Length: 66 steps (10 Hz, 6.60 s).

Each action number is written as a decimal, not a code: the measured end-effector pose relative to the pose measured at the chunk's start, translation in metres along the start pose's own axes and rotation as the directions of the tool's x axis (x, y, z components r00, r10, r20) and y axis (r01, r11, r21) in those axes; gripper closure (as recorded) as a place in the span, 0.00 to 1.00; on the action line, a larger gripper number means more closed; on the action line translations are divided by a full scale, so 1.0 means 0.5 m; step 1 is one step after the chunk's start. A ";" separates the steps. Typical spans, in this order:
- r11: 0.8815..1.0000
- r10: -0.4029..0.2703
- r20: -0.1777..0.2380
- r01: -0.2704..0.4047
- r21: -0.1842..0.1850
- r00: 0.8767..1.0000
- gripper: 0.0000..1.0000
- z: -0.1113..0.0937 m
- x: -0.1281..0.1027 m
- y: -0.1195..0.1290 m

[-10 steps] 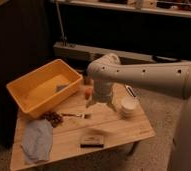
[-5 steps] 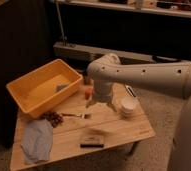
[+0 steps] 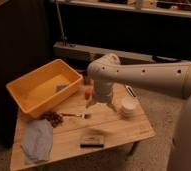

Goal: Place eraser in paper cup

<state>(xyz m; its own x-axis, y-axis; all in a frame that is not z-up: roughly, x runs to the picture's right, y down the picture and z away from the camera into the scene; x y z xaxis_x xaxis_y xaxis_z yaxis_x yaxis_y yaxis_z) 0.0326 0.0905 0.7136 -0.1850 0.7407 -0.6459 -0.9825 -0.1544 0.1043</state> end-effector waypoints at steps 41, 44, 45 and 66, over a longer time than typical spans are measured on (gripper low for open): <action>-0.007 -0.994 -0.108 0.997 -0.075 -0.015 0.20 0.229 0.248 0.185; -0.029 -0.989 -0.144 0.996 -0.087 -0.042 0.20 0.241 0.259 0.165; -0.034 -0.986 -0.157 0.996 -0.086 -0.047 0.20 0.250 0.265 0.160; -0.115 -0.977 -0.176 0.992 -0.054 -0.123 1.00 0.355 0.229 0.137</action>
<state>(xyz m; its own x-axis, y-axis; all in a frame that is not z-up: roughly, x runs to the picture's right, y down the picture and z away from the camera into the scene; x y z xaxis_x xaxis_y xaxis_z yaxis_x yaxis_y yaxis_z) -0.0601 0.2808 0.7809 0.9862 -0.0558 -0.1557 -0.0689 0.7169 -0.6938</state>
